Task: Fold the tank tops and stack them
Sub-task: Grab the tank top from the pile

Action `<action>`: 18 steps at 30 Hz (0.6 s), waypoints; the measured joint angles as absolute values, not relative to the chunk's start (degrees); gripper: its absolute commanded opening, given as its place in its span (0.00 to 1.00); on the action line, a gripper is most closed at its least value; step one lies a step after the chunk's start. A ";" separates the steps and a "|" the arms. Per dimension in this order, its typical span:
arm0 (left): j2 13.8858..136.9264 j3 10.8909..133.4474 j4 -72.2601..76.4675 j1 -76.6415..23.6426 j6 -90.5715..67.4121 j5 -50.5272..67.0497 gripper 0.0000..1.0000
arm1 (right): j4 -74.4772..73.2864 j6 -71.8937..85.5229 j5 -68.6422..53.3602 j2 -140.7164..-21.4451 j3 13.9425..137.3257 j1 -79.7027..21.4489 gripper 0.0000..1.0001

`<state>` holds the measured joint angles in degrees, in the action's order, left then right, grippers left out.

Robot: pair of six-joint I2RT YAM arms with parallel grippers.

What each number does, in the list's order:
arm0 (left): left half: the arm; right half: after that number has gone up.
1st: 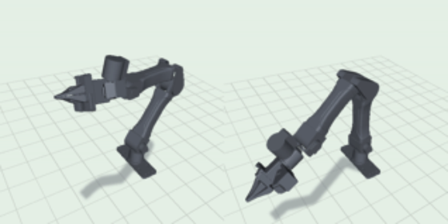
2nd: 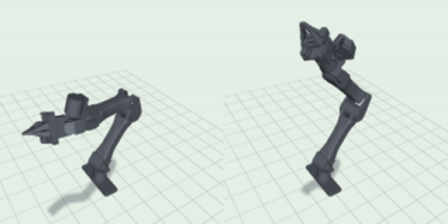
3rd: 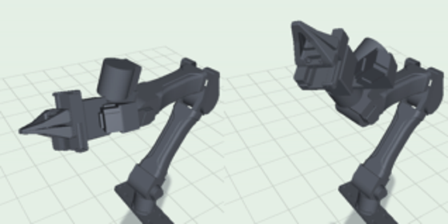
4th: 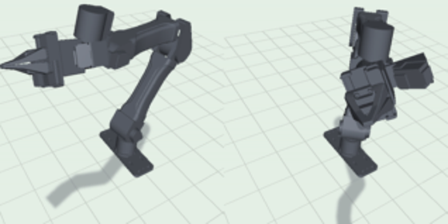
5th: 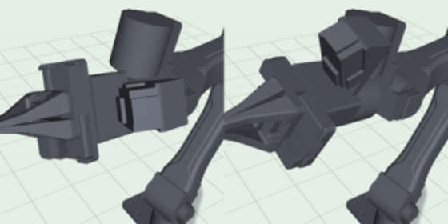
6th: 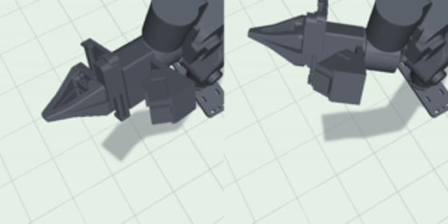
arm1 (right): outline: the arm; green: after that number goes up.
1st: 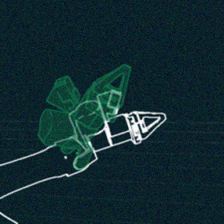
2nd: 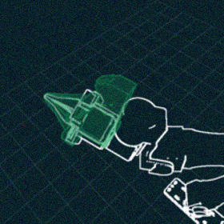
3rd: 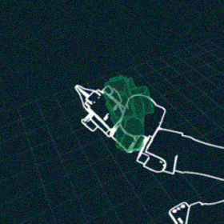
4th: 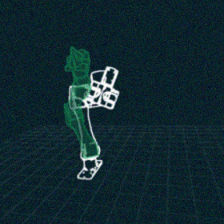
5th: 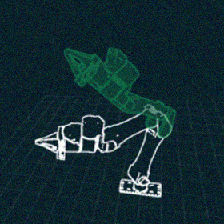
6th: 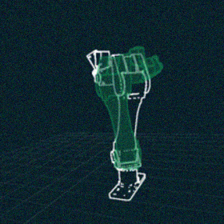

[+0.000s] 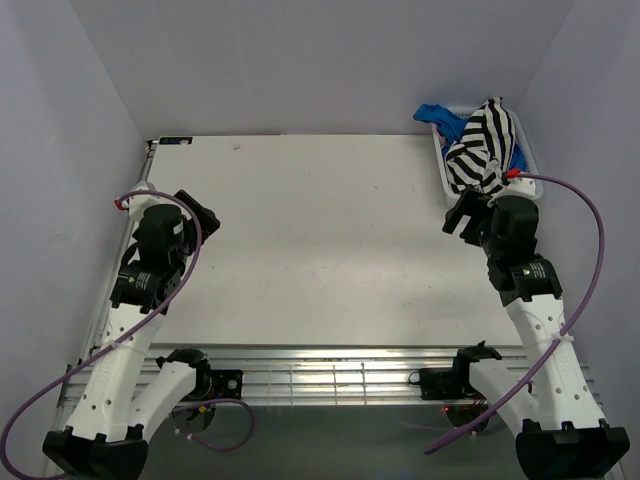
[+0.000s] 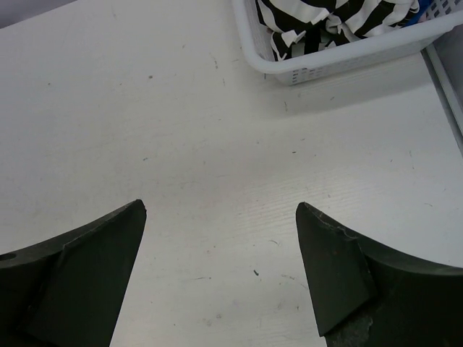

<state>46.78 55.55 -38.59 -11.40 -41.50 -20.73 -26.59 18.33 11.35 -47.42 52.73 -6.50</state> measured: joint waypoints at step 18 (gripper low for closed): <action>55.61 55.51 -37.17 -11.40 -43.59 -20.93 0.98 | -18.24 11.92 10.15 -69.73 65.06 -6.17 0.90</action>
